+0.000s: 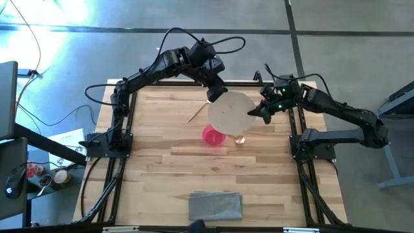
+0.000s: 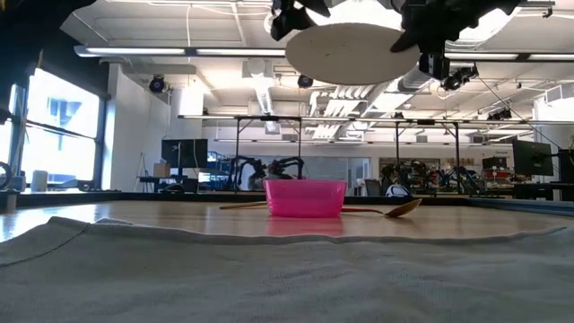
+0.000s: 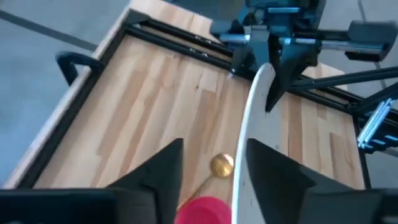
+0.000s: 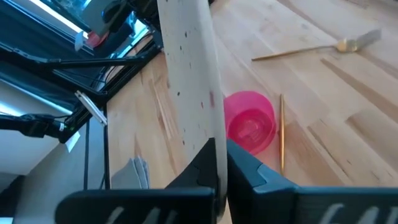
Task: Set table place
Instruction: Move the white plate to the middle
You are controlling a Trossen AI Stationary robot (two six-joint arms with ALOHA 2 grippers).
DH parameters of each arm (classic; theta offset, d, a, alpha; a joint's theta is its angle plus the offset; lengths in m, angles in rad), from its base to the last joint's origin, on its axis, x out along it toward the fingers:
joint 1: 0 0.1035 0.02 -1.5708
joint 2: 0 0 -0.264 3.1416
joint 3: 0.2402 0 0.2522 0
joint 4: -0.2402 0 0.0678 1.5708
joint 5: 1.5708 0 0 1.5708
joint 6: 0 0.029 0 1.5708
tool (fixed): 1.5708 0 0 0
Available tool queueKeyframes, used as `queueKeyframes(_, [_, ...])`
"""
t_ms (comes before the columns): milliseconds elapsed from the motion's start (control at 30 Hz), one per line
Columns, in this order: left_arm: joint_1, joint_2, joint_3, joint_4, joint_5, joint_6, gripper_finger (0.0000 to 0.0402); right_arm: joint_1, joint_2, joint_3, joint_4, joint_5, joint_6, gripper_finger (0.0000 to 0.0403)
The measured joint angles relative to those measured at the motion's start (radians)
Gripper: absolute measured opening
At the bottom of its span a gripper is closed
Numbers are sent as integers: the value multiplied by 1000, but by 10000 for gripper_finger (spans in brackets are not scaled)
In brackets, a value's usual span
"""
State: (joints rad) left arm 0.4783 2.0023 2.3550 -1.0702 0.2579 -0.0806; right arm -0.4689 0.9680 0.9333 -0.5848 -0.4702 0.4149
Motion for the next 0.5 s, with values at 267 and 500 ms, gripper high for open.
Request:
queueKeyframes(267, [-3,-124,0,-15,-163,34,239,89,5,0,-90,106,32,0])
queueKeyframes(500, [-107,-227,0,-228,-361,19,237,243,92,-32,45,120,152,0])
